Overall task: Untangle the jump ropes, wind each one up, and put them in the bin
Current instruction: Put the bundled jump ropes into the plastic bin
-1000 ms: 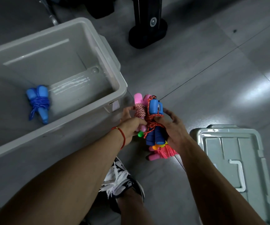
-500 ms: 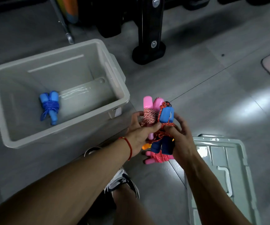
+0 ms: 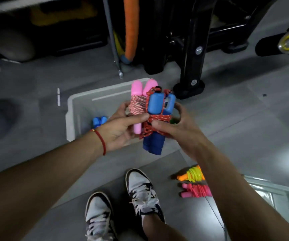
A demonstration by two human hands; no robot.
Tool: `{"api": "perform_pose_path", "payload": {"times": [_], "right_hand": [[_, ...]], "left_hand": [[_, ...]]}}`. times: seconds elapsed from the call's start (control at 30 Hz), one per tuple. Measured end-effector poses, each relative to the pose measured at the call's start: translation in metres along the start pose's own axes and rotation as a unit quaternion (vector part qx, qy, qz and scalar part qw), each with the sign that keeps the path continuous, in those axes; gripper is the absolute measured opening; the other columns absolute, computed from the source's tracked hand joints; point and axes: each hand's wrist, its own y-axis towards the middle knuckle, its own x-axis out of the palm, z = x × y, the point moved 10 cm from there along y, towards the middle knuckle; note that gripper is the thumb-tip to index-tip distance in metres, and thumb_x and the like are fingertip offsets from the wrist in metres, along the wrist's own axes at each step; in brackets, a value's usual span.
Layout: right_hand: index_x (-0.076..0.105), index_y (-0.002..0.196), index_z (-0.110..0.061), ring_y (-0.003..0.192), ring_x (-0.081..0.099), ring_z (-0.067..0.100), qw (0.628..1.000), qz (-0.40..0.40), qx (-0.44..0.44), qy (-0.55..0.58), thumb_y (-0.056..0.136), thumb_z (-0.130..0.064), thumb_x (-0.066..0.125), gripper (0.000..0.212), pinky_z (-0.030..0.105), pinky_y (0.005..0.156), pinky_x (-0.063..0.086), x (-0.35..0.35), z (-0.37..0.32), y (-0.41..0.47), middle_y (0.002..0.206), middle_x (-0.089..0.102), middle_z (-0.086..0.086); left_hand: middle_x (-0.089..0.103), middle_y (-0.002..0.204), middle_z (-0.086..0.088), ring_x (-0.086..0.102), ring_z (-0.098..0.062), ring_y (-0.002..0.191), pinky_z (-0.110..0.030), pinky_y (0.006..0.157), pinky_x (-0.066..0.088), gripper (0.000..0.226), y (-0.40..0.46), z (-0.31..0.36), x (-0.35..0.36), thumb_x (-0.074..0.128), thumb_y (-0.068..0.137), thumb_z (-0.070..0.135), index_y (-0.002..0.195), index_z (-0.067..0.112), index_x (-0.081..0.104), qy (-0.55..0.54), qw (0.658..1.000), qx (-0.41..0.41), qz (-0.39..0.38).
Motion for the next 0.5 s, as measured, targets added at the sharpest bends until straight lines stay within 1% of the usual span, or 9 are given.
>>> {"api": "perform_pose_path", "payload": {"times": [0.07,0.13,0.17,0.23,0.27,0.33,0.4,0.47,0.5], "right_hand": [[0.054,0.133,-0.027,0.103,0.073,0.016,0.997,-0.041,0.008,-0.058,0.069,-0.013,0.092,0.076,0.035,0.086,0.060,0.037,0.001,0.033,0.115,0.074,0.001],[0.063,0.119,-0.027,0.097,0.074,0.011,0.991,-0.066,0.016,-0.112,0.069,-0.015,0.092,0.059,0.029,0.086,0.060,0.067,0.007,0.065,0.106,0.076,-0.005],[0.064,0.111,-0.028,0.091,0.074,0.009,0.988,-0.074,0.028,-0.136,0.070,-0.016,0.092,0.051,0.024,0.081,0.060,0.079,0.012,0.081,0.099,0.076,-0.008],[0.059,0.092,-0.031,0.074,0.069,0.000,0.977,-0.079,0.060,-0.190,0.072,-0.019,0.091,0.040,0.015,0.062,0.055,0.095,0.026,0.110,0.087,0.070,-0.014],[0.055,0.088,-0.031,0.068,0.065,-0.004,0.970,-0.075,0.077,-0.219,0.071,-0.022,0.091,0.041,0.013,0.056,0.051,0.098,0.035,0.123,0.086,0.067,-0.014],[0.056,0.102,-0.026,0.076,0.066,0.003,0.946,-0.071,0.107,-0.298,0.067,-0.031,0.093,0.051,0.019,0.062,0.050,0.099,0.061,0.147,0.097,0.066,-0.006],[0.055,0.116,-0.021,0.095,0.066,0.018,0.912,-0.071,0.140,-0.378,0.063,-0.039,0.093,0.067,0.030,0.076,0.055,0.101,0.090,0.168,0.109,0.063,0.000],[0.059,0.104,-0.019,0.096,0.068,0.022,0.888,-0.064,0.164,-0.424,0.055,-0.043,0.093,0.065,0.035,0.080,0.060,0.104,0.113,0.185,0.107,0.067,0.001],[0.063,0.104,-0.019,0.094,0.069,0.023,0.881,-0.061,0.174,-0.436,0.047,-0.049,0.092,0.071,0.036,0.079,0.062,0.106,0.120,0.191,0.105,0.070,0.002]], "left_hand": [[0.061,0.135,-0.019,0.066,-0.032,0.109,-0.054,0.083,0.058,0.074,-0.003,0.007,-0.043,0.074,0.079,-0.001,0.142,0.013,0.037,-0.024,0.999,0.017,0.044],[0.060,0.136,-0.020,0.064,-0.035,0.110,-0.065,0.090,0.052,0.068,0.002,0.009,-0.085,0.069,0.083,-0.001,0.140,0.010,0.035,-0.029,0.994,0.027,0.101],[0.063,0.133,-0.019,0.066,-0.035,0.108,-0.069,0.090,0.050,0.064,0.007,0.006,-0.107,0.069,0.084,-0.002,0.137,0.011,0.036,-0.024,0.991,0.027,0.133],[0.068,0.123,-0.017,0.072,-0.031,0.095,-0.062,0.080,0.057,0.065,0.021,-0.003,-0.147,0.077,0.080,0.001,0.132,0.014,0.041,-0.003,0.980,0.005,0.199],[0.068,0.117,-0.019,0.073,-0.028,0.083,-0.057,0.074,0.059,0.072,0.026,-0.011,-0.164,0.082,0.073,0.005,0.133,0.014,0.044,0.021,0.972,-0.012,0.235],[0.064,0.097,-0.024,0.066,-0.026,0.064,-0.053,0.069,0.059,0.077,0.035,-0.029,-0.188,0.082,0.062,0.015,0.130,0.010,0.046,0.086,0.947,-0.059,0.303],[0.059,0.075,-0.017,0.058,-0.024,0.057,-0.048,0.068,0.058,0.062,0.039,-0.041,-0.204,0.076,0.075,0.016,0.124,0.010,0.039,0.160,0.911,-0.101,0.367],[0.055,0.068,-0.011,0.055,-0.021,0.055,-0.039,0.063,0.058,0.058,0.052,-0.055,-0.217,0.067,0.088,0.013,0.131,0.010,0.030,0.200,0.889,-0.127,0.392],[0.055,0.069,-0.012,0.054,-0.019,0.055,-0.030,0.054,0.055,0.063,0.060,-0.059,-0.223,0.066,0.090,0.015,0.137,0.008,0.024,0.209,0.887,-0.125,0.392]]}}
